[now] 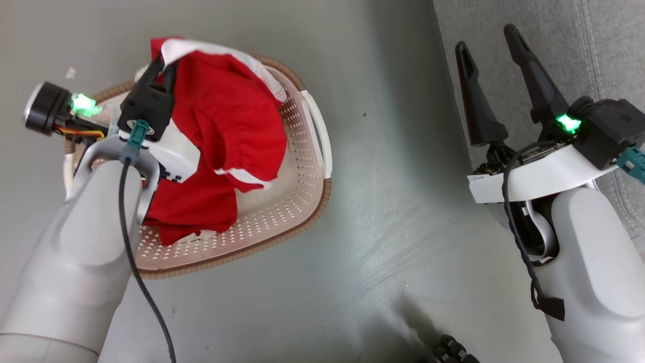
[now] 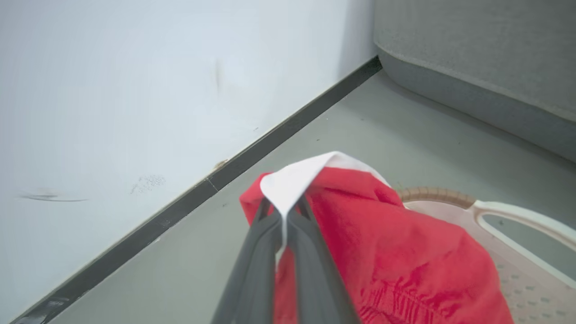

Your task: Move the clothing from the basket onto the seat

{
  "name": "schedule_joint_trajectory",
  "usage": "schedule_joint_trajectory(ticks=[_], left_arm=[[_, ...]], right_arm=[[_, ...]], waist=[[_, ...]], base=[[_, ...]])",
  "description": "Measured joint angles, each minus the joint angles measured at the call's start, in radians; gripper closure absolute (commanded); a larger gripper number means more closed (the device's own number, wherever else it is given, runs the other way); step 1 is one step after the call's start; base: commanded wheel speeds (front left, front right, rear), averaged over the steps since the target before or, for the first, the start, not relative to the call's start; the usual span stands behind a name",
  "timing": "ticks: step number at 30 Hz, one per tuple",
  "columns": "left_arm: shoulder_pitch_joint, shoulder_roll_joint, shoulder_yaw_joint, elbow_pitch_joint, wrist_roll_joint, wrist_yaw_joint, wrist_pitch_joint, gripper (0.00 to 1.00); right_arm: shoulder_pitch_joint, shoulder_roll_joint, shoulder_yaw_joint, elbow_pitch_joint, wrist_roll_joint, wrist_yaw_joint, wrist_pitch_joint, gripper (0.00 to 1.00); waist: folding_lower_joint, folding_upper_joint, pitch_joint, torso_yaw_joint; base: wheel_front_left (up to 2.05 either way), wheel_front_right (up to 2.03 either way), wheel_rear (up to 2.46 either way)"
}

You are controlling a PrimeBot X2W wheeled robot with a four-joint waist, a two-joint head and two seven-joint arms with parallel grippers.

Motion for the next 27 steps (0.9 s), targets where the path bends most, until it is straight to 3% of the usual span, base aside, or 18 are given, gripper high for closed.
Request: schedule_joint_trajectory(ticks=[6,11,16,27], left_arm=[[0.031,0.027,-0.003,-0.137,-0.022,-0.038,-0.002,1.0],[0.042,0.063,-0.002,-0.272,-0.017,-0.043,-0.003,1.0],[0.108,0.091,0.011,-0.332,-0.023,-0.044,-0.003,1.0],[0.199,0.093,-0.004,-0.417,-0.053,-0.085,-0.003,1.0]], right_arm=[[-0.023,-0.024,0.032,0.028,-0.009,0.0,0.0,0.0],[-0.04,-0.053,0.053,0.054,-0.019,0.0,0.0,0.0],[-0.041,-0.085,0.075,0.086,-0.022,0.0,0.0,0.0],[-0.038,-0.139,0.153,0.159,-0.027,0.0,0.0,0.0]], waist=[[-0.0001,0.0,-0.038,0.023],[0.0,0.0,-0.081,0.046],[0.0,0.0,-0.129,0.069],[-0.0001,0.0,-0.257,0.12]], base=[[0.0,0.0,0.0],[0.0,0.0,0.0],[0.0,0.0,0.0],[0.0,0.0,0.0]])
